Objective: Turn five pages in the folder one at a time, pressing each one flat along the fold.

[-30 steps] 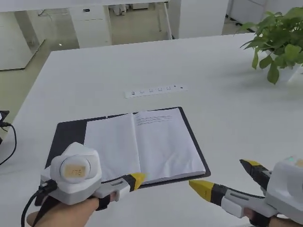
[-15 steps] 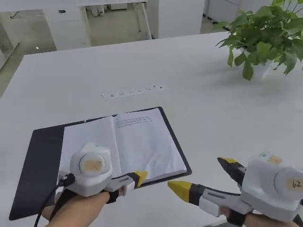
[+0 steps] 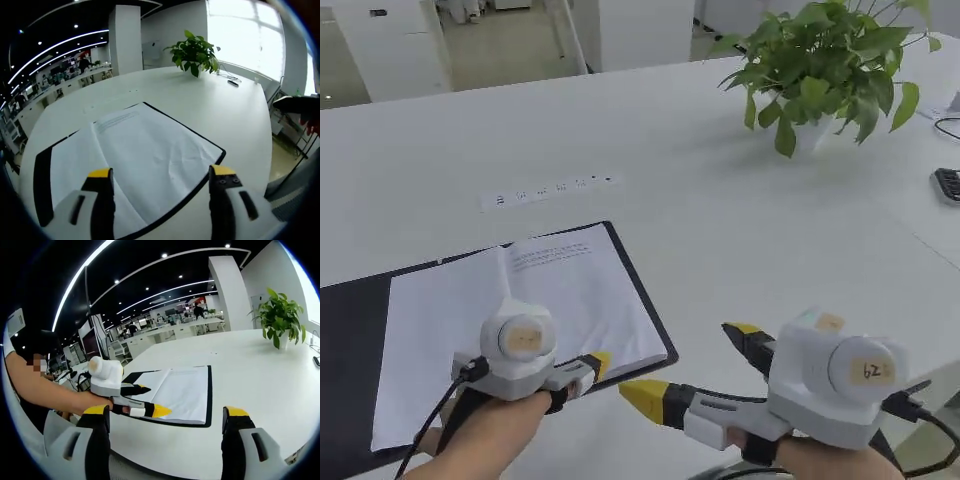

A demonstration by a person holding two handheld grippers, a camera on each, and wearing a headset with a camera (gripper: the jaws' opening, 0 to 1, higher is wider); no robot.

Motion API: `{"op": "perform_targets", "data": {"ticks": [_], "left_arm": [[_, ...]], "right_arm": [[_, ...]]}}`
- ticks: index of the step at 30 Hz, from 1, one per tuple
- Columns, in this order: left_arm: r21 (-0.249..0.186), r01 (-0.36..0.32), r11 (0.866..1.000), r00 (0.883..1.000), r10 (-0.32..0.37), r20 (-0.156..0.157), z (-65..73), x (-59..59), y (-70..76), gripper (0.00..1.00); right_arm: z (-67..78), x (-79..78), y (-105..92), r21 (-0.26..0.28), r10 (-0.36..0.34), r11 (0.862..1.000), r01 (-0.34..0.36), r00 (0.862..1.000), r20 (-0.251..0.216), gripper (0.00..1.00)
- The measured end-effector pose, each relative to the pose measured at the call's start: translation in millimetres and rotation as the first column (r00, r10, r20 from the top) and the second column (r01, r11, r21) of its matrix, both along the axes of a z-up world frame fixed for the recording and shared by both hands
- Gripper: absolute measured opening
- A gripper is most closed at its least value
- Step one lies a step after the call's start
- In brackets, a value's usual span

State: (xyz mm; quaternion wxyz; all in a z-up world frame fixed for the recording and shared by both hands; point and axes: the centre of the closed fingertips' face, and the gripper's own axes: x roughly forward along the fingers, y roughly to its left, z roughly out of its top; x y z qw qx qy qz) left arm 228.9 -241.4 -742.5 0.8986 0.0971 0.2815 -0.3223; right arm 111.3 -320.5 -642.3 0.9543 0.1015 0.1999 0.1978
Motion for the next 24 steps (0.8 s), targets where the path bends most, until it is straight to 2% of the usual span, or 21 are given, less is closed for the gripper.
{"op": "perform_targets", "data": {"ticks": [4, 7, 13, 17, 19, 24], "left_arm": [[0.011, 0.008, 1.000, 1.000, -0.008, 0.010, -8.5, 5.6, -11.9, 0.74], [0.016, -0.004, 1.000, 1.000, 0.004, 0.001, -16.7, 9.2, -17.4, 0.71], [-0.001, -0.037, 0.999, 0.999, 0.037, -0.013, -23.5, 14.8, -24.0, 0.67], [0.011, -0.040, 0.999, 0.999, 0.040, -0.019, -30.8, 16.2, -27.0, 0.65], [0.032, -0.044, 0.999, 0.999, 0.045, -0.028, -36.6, 15.1, -25.8, 0.62], [0.049, -0.047, 0.998, 0.999, 0.047, -0.005, -38.3, 14.9, -26.2, 0.57]], "right_arm": [[-1.0, 1.0, 1.6, -0.001, 0.001, 1.000, -0.001, 1.000, 0.000, 0.92], [-1.6, 1.3, 1.3, 0.003, -0.005, 1.000, 0.005, 1.000, -0.002, 0.91], [-2.9, 1.6, -2.0, 0.009, -0.024, 1.000, 0.024, 1.000, -0.005, 0.90], [-4.9, 2.6, -3.9, 0.015, -0.031, 0.999, 0.031, 0.999, -0.012, 0.90], [-5.2, 3.4, -4.8, 0.019, -0.037, 0.999, 0.037, 0.999, -0.013, 0.90], [-6.9, 4.4, -6.1, 0.023, -0.043, 0.999, 0.043, 0.999, -0.024, 0.89]]}}
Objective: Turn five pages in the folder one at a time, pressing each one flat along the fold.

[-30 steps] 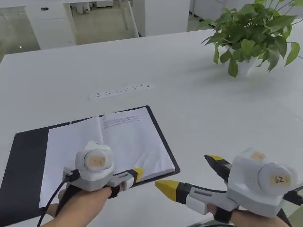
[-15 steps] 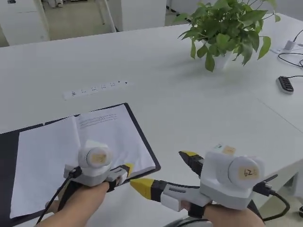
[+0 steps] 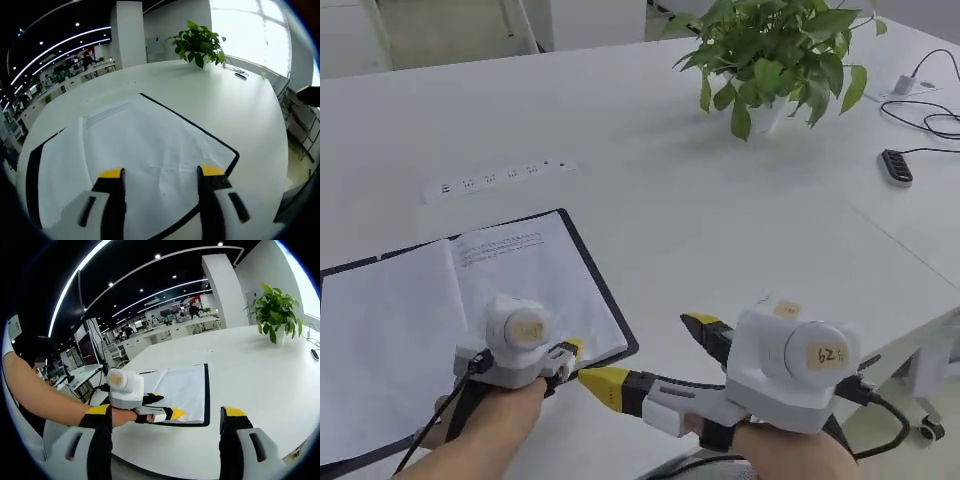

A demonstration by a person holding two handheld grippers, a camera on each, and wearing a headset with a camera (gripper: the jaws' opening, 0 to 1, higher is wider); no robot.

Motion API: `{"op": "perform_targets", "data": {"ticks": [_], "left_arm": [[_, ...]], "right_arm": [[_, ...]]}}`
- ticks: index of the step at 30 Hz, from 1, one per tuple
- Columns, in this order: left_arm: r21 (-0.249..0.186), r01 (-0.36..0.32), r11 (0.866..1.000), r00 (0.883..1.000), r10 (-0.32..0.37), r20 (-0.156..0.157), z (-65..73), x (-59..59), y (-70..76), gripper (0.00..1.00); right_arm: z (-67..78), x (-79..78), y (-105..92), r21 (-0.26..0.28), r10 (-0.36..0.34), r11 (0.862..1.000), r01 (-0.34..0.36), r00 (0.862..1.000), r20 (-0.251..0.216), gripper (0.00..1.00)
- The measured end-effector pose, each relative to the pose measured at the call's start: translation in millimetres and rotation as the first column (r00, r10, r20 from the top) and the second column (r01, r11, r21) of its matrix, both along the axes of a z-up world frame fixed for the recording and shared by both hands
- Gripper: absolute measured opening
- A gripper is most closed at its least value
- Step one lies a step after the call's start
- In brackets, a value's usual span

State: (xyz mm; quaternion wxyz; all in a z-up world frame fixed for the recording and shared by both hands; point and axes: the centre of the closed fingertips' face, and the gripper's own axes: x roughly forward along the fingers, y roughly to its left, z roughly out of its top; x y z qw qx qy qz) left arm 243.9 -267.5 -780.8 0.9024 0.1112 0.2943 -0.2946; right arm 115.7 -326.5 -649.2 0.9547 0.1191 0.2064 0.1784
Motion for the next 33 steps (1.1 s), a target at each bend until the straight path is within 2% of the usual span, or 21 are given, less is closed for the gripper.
{"op": "perform_targets", "data": {"ticks": [5, 7, 12, 14, 22, 27, 28, 29, 30, 31, 33], "left_arm": [[-0.008, 0.005, 1.000, 1.000, -0.005, 0.010, 0.3, -5.0, -3.6, 0.49], [-0.015, 0.008, 1.000, 1.000, -0.008, 0.017, -0.1, -6.4, -4.3, 0.42], [-0.032, 0.028, 0.999, 0.998, -0.026, 0.050, -0.7, -10.7, -6.0, 0.32], [-0.032, 0.035, 0.999, 0.997, -0.033, 0.065, -0.7, -10.7, -6.7, 0.28], [-0.034, 0.035, 0.999, 0.996, -0.032, 0.084, 0.1, -9.1, -6.4, 0.19], [-0.044, 0.014, 0.999, 0.996, -0.010, 0.088, 0.2, -7.6, -4.6, 0.13], [-0.027, -0.068, 0.997, 0.993, 0.070, 0.099, 1.1, -0.4, 8.3, 0.04], [-0.029, -0.072, 0.997, 0.995, 0.074, 0.071, -1.4, 0.2, 15.1, 0.00], [-0.036, -0.024, 0.999, 0.996, 0.027, 0.085, 1.2, -0.6, 11.1, 0.00], [0.000, 0.009, 1.000, 0.995, -0.009, 0.096, 1.6, -1.9, 10.2, 0.00], [-0.054, -0.039, 0.998, 0.998, 0.042, 0.054, 0.6, -1.8, 9.1, 0.00]], "right_arm": [[-2.9, -0.6, 0.9, 0.001, 0.002, 1.000, -0.002, 1.000, -0.007, 0.88], [-4.1, -1.0, 1.6, 0.001, 0.005, 1.000, -0.005, 1.000, -0.012, 0.88], [-3.9, -0.8, 1.9, 0.005, 0.007, 1.000, -0.006, 1.000, -0.014, 0.88], [-5.2, -1.5, 2.0, 0.003, 0.010, 1.000, -0.010, 1.000, -0.019, 0.88], [-7.7, -0.5, 0.8, 0.004, 0.010, 1.000, -0.010, 1.000, -0.026, 0.88], [-11.3, -0.4, 0.6, 0.006, 0.015, 1.000, -0.015, 0.999, -0.037, 0.87], [-11.7, -0.1, 0.5, 0.006, 0.016, 1.000, -0.016, 0.999, -0.037, 0.87], [-12.1, 0.1, 0.5, 0.008, 0.018, 1.000, -0.017, 0.999, -0.038, 0.87], [-12.9, 0.1, 0.4, 0.009, 0.019, 1.000, -0.019, 0.999, -0.042, 0.87], [-13.1, 0.3, 0.3, 0.010, 0.020, 1.000, -0.019, 0.999, -0.042, 0.87], [-16.3, 1.7, -0.8, 0.012, 0.021, 1.000, -0.020, 0.999, -0.046, 0.87]]}}
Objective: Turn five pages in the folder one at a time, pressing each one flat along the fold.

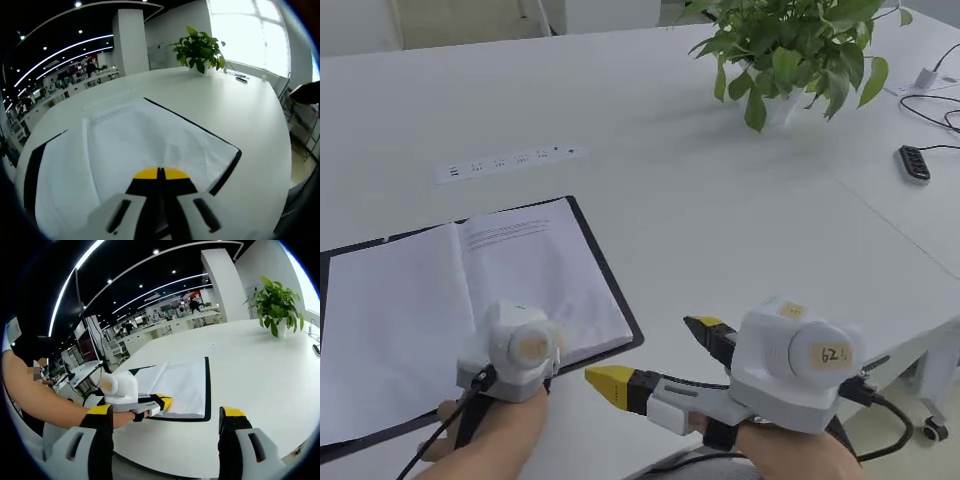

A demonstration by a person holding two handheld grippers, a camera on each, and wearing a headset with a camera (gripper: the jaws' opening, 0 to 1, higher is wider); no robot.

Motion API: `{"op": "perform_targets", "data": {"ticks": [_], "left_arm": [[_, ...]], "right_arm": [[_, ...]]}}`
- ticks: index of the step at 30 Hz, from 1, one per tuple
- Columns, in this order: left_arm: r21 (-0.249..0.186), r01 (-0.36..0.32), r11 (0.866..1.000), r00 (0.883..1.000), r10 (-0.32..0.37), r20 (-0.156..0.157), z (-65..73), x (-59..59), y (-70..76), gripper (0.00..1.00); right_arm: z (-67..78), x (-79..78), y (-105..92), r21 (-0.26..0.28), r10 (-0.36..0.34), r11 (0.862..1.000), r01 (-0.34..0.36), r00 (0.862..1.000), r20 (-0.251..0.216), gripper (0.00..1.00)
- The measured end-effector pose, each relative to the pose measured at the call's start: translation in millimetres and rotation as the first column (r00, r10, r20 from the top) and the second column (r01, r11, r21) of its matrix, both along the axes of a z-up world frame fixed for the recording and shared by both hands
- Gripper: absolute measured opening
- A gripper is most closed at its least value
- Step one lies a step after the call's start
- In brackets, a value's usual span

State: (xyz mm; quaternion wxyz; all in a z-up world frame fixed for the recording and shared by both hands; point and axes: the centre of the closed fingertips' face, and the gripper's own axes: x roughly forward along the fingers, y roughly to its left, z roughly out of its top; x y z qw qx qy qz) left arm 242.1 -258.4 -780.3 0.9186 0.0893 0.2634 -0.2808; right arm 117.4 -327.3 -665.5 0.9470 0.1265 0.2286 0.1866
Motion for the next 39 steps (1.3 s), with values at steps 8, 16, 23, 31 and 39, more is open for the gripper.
{"op": "perform_targets", "data": {"ticks": [8, 16, 23, 31, 39], "left_arm": [[-0.097, -0.077, 0.992, 0.995, 0.071, -0.069, -0.7, 2.7, 2.0, 0.00], [-0.168, -0.131, 0.977, 0.985, 0.110, -0.130, -1.7, 3.5, 1.8, 0.00], [-0.164, -0.124, 0.979, 0.986, 0.103, -0.131, -2.5, 3.1, 0.4, 0.00], [-0.173, -0.128, 0.977, 0.985, 0.105, -0.134, -2.8, 3.2, 0.2, 0.00], [-0.173, -0.132, 0.976, 0.985, 0.110, -0.133, -2.3, 3.0, -0.1, 0.00]], "right_arm": [[-5.2, 14.1, -3.1, 0.028, 0.011, 1.000, -0.011, 1.000, -0.012, 0.81], [-23.6, 36.7, -5.9, 0.088, 0.014, 0.996, -0.009, 0.998, -0.054, 0.69], [-47.8, 56.6, 0.2, 0.139, 0.039, 0.990, -0.023, 0.992, -0.116, 0.58], [-62.8, 71.7, 2.3, 0.159, 0.058, 0.987, -0.035, 0.988, -0.144, 0.54], [-72.3, 79.5, 5.2, 0.184, 0.077, 0.982, -0.046, 0.983, -0.165, 0.48]]}}
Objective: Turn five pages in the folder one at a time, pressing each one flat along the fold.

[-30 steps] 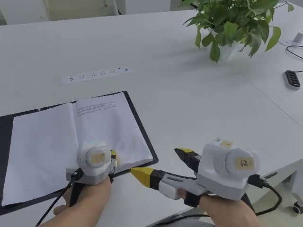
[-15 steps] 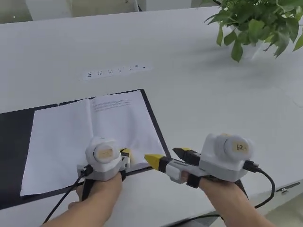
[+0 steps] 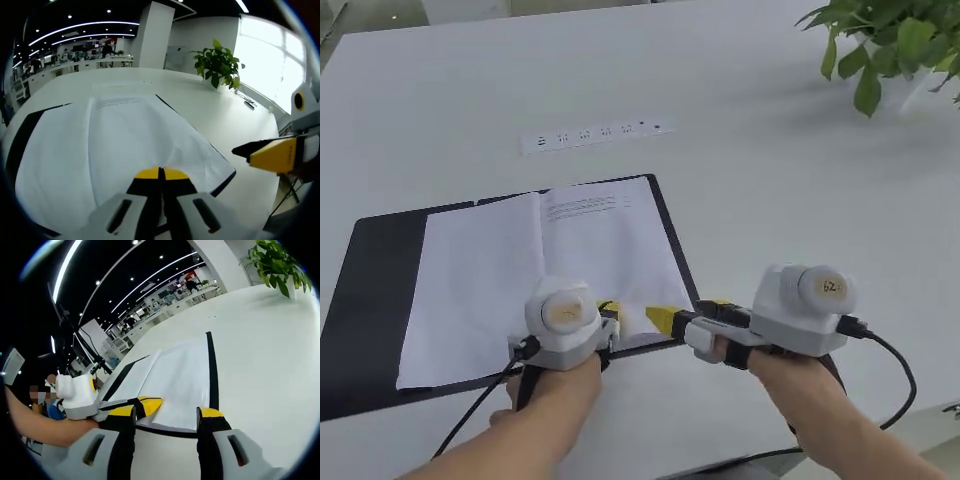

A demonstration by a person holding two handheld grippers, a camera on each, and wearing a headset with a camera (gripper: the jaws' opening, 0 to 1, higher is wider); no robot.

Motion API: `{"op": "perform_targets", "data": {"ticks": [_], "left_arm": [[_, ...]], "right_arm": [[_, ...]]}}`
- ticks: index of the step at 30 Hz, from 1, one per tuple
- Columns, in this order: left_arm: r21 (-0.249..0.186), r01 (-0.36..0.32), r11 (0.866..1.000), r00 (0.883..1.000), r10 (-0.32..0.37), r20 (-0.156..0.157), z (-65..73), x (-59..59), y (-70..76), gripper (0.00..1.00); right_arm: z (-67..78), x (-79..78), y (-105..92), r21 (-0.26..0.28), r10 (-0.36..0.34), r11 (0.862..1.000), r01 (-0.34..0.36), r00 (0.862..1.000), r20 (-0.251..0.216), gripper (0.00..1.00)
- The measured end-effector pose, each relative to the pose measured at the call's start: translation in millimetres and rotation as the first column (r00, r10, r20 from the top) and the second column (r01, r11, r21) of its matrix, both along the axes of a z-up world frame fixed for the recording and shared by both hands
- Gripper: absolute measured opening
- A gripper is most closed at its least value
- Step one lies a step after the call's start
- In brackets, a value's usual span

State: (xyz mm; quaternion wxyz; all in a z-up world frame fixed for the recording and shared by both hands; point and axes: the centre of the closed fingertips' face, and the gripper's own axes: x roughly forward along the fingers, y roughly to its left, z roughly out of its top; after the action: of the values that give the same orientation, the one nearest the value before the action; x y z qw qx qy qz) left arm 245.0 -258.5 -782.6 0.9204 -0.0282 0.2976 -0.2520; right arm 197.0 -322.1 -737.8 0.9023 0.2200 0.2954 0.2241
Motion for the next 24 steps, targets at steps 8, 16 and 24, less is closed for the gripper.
{"op": "perform_targets", "data": {"ticks": [8, 16, 24], "left_arm": [[-0.001, -0.005, 1.000, 1.000, 0.005, 0.001, 0.0, 0.0, 0.1, 0.00], [0.000, -0.006, 1.000, 1.000, 0.006, 0.002, 0.1, -0.1, 0.2, 0.00], [0.001, -0.010, 1.000, 1.000, 0.010, 0.002, 0.1, -0.1, 0.1, 0.00]], "right_arm": [[-15.6, -3.6, 1.3, 0.006, -0.004, 1.000, 0.004, 0.999, -0.049, 0.48], [-20.1, -6.9, -1.5, 0.028, -0.019, 0.999, 0.021, 0.998, -0.062, 0.47], [-21.7, -8.2, -4.1, -0.021, 0.001, 1.000, -0.002, 0.999, -0.049, 0.40]]}}
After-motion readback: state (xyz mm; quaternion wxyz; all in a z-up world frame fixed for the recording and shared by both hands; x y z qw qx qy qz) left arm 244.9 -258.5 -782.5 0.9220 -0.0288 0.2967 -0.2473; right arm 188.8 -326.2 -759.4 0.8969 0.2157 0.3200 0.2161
